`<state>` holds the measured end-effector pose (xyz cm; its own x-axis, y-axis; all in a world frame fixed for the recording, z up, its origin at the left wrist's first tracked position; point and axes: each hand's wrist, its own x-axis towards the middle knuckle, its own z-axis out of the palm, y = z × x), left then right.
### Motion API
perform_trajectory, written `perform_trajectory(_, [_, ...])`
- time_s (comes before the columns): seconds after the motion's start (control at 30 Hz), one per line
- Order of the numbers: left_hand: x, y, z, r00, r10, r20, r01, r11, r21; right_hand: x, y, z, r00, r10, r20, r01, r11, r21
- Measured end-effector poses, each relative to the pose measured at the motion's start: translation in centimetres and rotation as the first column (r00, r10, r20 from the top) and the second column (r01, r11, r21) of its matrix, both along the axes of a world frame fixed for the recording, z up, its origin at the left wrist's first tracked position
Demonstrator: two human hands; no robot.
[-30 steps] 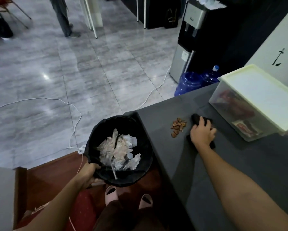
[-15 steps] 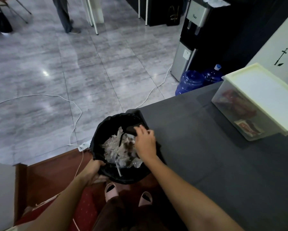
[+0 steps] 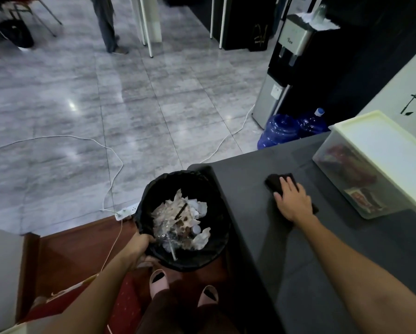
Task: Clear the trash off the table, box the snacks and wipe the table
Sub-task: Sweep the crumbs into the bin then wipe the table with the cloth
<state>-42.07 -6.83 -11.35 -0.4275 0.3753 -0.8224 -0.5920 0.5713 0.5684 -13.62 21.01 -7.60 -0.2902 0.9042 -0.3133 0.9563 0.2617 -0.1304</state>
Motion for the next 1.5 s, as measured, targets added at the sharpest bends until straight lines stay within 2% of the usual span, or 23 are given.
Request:
perform_trajectory(0.03, [-0.1,-0.1,0.0,1.000,0.009,0.000,-0.009,1.000,0.002,0.6,-0.1,-0.6,0.999,-0.001,0.044,0.005,0.996,-0.085])
perform_trajectory(0.1, [-0.4,-0.4,-0.2,0.999,0.034,0.010,-0.034,0.999,-0.006,0.2,-0.5,-1.0,0.997,-0.050,0.054,0.055,0.993,-0.105])
perform_trajectory(0.17, [-0.9,-0.9,-0.3,1.000,0.023,0.013,-0.023,0.999,-0.031,-2.3,-1.3,-0.2,0.993,-0.115,0.011,0.115,0.993,-0.001])
perform_trajectory(0.2, [-1.3,-1.2,-0.3,1.000,0.012,0.012,-0.012,0.999,-0.039,-3.9,-2.0,-0.1,0.995,-0.090,-0.044,0.094,0.991,0.098])
perform_trajectory(0.27, [-2.4,-1.7,-0.4,1.000,-0.014,0.005,0.014,0.998,-0.062,-7.5,-4.1,-0.1,0.965,0.142,-0.221,-0.075,0.955,0.287])
perform_trajectory(0.3, [-2.9,-2.1,-0.5,1.000,-0.021,-0.005,0.020,0.997,-0.079,-9.3,-5.6,-0.5,0.906,0.294,-0.305,-0.183,0.921,0.344])
perform_trajectory(0.33, [-3.5,-2.4,-0.7,1.000,-0.018,-0.013,0.017,0.995,-0.099,-11.0,-7.3,-1.1,0.831,0.387,-0.399,-0.276,0.911,0.306])
perform_trajectory(0.37, [-4.0,-2.7,-0.7,1.000,-0.016,-0.022,0.013,0.993,-0.119,-12.6,-9.0,-1.8,0.781,0.408,-0.474,-0.357,0.913,0.198])
perform_trajectory(0.43, [-5.2,-3.5,-1.3,0.999,-0.003,-0.049,-0.004,0.988,-0.154,-15.2,-11.7,-3.4,0.767,0.394,-0.506,-0.461,0.887,-0.009])
perform_trajectory(0.5, [-6.8,-4.4,-2.2,0.997,0.020,-0.078,-0.034,0.982,-0.184,-16.9,-13.3,-5.8,0.836,0.302,-0.458,-0.401,0.906,-0.135])
perform_trajectory(0.57, [-8.4,-5.3,-3.3,0.994,0.022,-0.104,-0.042,0.980,-0.196,-17.5,-14.1,-7.9,0.928,0.020,-0.372,-0.145,0.939,-0.311])
perform_trajectory(0.6, [-9.3,-5.7,-4.0,0.993,0.017,-0.113,-0.040,0.978,-0.205,-17.6,-14.2,-9.1,0.935,-0.163,-0.316,0.019,0.911,-0.412])
perform_trajectory(0.67, [-10.5,-6.1,-5.4,0.995,0.018,-0.097,-0.038,0.977,-0.209,-18.3,-14.5,-11.0,0.879,-0.437,-0.193,0.240,0.753,-0.612])
perform_trajectory(0.77, [-11.6,-5.3,-7.5,0.995,0.014,-0.098,-0.035,0.977,-0.213,-20.1,-14.2,-13.4,0.707,-0.702,-0.082,0.306,0.408,-0.860])
perform_trajectory(0.8, [-12.2,-4.6,-8.5,0.991,-0.004,-0.136,-0.024,0.978,-0.206,-20.9,-13.8,-14.3,0.653,-0.755,-0.058,0.312,0.338,-0.888])
perform_trajectory(0.87, [-13.6,-3.1,-10.5,0.955,-0.109,-0.275,0.043,0.971,-0.236,-22.6,-12.4,-16.3,0.603,-0.797,-0.046,0.336,0.306,-0.891])
perform_trajectory(0.97, [-15.8,-0.2,-16.2,0.852,-0.312,-0.421,0.149,0.915,-0.376,-25.2,-10.2,-22.5,0.601,-0.799,-0.015,0.370,0.295,-0.881])
perform_trajectory(1.1, [-18.4,3.2,-26.4,0.838,-0.356,-0.414,0.159,0.884,-0.440,-27.9,-7.9,-32.0,0.651,-0.759,0.029,0.394,0.305,-0.867])
perform_trajectory(1.27, [-21.0,5.2,-38.1,0.830,-0.385,-0.403,0.180,0.870,-0.460,-30.7,-5.7,-42.5,0.644,-0.764,0.035,0.419,0.315,-0.852])
perform_trajectory(1.4, [-21.4,5.3,-43.0,0.838,-0.370,-0.401,0.173,0.878,-0.447,-31.4,-5.3,-47.6,0.655,-0.754,0.042,0.418,0.316,-0.852])
perform_trajectory(1.5, [-20.5,4.8,-43.9,0.845,-0.357,-0.399,0.168,0.884,-0.436,-31.0,-5.6,-49.2,0.657,-0.754,0.020,0.417,0.340,-0.843])
